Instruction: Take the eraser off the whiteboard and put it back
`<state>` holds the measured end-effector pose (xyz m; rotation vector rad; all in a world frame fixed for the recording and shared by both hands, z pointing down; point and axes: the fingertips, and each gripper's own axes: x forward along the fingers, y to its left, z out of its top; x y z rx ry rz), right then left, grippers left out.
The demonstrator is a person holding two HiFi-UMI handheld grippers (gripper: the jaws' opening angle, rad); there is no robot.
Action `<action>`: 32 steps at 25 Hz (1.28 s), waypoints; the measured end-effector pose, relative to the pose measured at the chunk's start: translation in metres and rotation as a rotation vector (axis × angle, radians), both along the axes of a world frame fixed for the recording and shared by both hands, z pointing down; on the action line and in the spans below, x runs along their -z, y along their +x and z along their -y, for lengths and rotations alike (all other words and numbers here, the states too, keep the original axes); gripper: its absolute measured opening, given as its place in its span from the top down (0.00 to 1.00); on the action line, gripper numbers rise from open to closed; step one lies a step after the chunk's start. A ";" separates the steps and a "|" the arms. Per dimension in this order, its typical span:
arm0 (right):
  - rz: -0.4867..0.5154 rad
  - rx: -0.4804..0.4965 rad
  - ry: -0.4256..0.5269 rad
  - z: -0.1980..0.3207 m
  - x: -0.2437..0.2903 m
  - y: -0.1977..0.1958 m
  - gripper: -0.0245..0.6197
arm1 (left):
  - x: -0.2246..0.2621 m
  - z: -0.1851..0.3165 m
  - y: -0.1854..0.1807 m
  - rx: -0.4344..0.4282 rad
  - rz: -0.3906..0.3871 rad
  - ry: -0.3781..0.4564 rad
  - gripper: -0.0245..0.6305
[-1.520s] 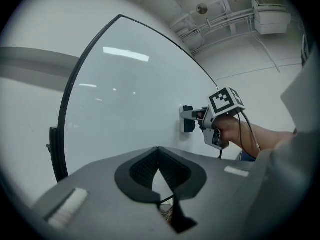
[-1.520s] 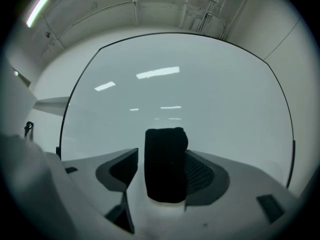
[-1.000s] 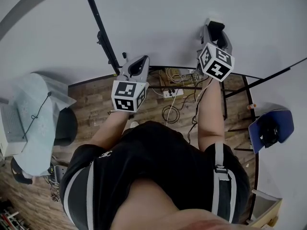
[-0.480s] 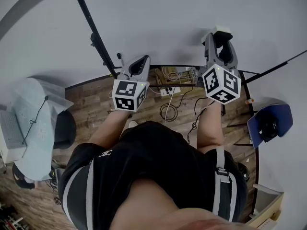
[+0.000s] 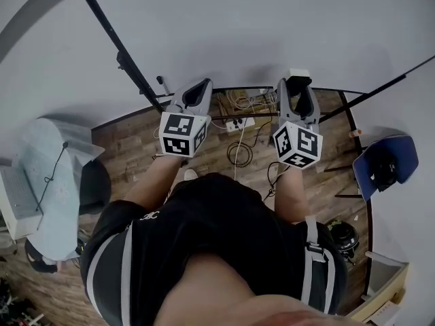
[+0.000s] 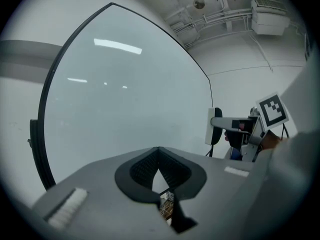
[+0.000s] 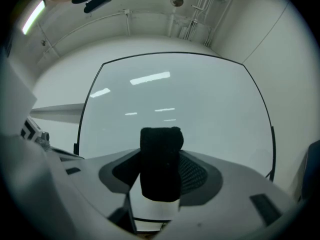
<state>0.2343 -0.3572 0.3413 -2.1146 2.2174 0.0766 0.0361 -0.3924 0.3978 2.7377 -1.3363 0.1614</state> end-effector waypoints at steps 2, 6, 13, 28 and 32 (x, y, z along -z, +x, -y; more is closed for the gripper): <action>-0.001 0.011 -0.016 -0.004 -0.009 0.000 0.60 | -0.003 -0.001 0.006 -0.009 0.004 -0.005 0.95; -0.014 0.031 -0.032 -0.006 -0.014 -0.002 0.60 | -0.006 -0.002 0.014 -0.014 0.006 -0.017 0.95; -0.014 0.036 -0.044 -0.002 -0.018 0.003 0.60 | -0.007 0.000 0.019 -0.010 0.005 -0.018 0.95; -0.040 0.196 0.034 0.040 0.023 -0.067 0.60 | -0.010 0.002 -0.020 0.076 0.001 -0.023 0.95; -0.103 0.240 0.039 0.061 0.037 -0.099 0.60 | -0.010 0.002 -0.042 0.121 -0.007 -0.022 0.95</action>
